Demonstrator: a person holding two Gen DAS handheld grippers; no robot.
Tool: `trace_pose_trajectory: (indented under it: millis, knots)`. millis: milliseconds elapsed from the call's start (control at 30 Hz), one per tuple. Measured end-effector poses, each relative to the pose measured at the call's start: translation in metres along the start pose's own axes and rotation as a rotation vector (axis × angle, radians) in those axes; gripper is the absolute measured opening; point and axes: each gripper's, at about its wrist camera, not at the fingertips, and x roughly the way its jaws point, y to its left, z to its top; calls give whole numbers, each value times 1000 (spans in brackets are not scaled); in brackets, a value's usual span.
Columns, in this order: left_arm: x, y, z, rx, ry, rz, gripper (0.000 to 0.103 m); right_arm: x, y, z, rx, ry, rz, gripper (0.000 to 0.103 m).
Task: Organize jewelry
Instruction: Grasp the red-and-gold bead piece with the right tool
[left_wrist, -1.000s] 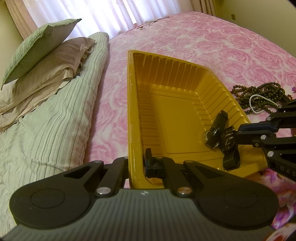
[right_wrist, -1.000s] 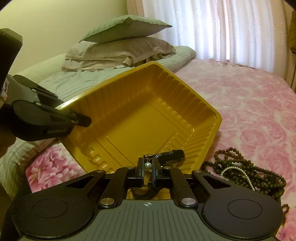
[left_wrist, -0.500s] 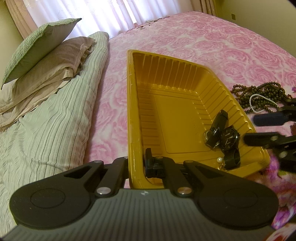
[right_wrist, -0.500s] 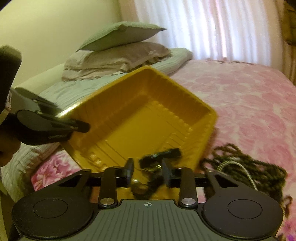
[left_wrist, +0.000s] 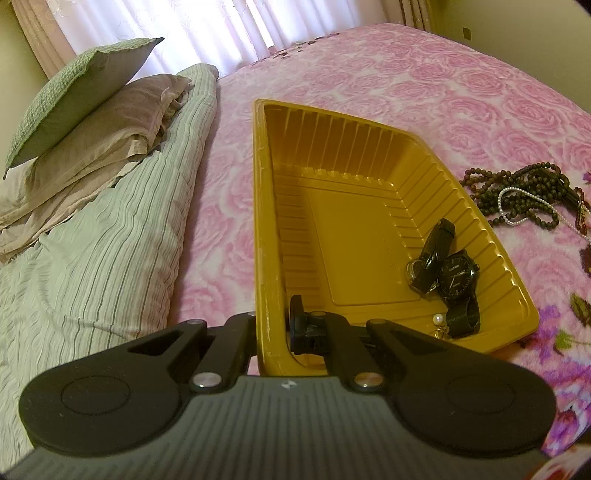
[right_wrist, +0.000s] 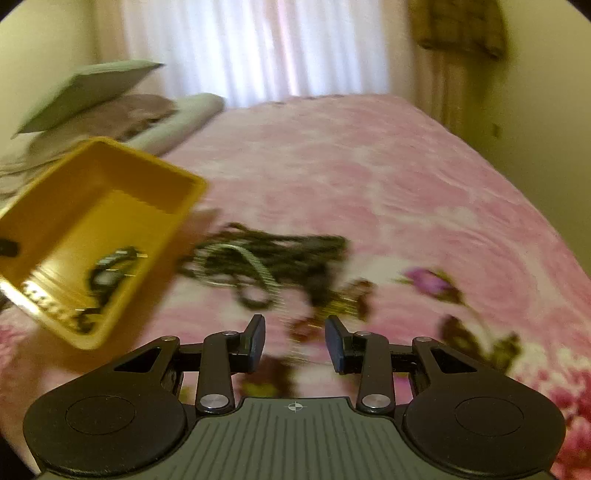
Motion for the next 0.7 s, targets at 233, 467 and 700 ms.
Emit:
trace_pose_trajectory:
  millis: [233, 467, 700]
  knots:
    - [0, 0, -1, 0, 1, 1, 2, 7, -10, 1, -3, 9, -14, 30]
    - [-1, 1, -1, 1, 1, 2, 2, 28, -4, 8, 26, 39, -11, 22]
    - [-1, 1, -2, 2, 1, 2, 3, 39, -2, 14, 14, 39, -72, 22]
